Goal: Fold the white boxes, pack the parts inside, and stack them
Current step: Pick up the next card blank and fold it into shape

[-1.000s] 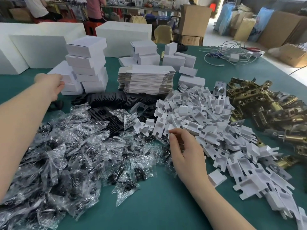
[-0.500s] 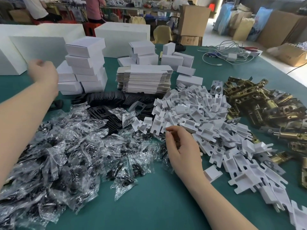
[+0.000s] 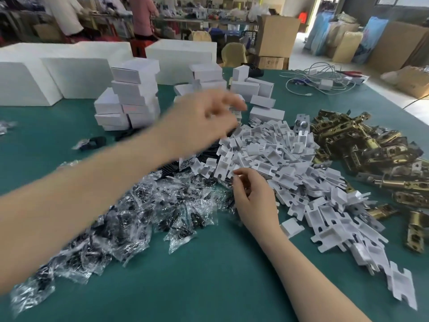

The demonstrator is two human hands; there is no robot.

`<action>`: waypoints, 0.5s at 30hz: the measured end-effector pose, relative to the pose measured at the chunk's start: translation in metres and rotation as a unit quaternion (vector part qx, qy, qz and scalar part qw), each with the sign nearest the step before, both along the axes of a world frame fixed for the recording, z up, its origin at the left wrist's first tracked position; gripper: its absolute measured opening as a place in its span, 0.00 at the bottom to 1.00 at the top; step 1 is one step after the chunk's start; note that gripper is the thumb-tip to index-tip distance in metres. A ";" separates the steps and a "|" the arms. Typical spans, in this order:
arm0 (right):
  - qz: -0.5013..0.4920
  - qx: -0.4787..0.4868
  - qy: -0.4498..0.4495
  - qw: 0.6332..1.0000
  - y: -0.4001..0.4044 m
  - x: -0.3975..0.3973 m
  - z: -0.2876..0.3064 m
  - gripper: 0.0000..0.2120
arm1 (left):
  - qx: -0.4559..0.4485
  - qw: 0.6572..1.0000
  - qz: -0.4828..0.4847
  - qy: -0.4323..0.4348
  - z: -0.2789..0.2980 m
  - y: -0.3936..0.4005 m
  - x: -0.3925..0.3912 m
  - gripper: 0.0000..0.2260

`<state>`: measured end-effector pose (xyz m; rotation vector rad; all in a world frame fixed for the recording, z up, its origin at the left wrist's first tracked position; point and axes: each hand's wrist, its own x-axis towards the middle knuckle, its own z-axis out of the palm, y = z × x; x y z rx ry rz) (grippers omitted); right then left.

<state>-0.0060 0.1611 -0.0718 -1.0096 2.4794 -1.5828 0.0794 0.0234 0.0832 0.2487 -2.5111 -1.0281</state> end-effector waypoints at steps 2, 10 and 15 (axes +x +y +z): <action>-0.006 -0.016 -0.004 1.000 0.001 0.000 0.001 0.07 | -0.024 0.994 -0.049 -0.091 -0.038 0.025 -0.003 0.13; -0.003 0.008 0.018 1.000 0.002 0.004 0.004 0.17 | -0.161 0.976 0.102 -0.107 -0.089 -0.003 -0.066 0.11; 0.001 0.015 0.020 1.000 0.001 0.003 0.000 0.13 | -0.241 0.948 0.185 -0.089 -0.085 -0.061 -0.114 0.14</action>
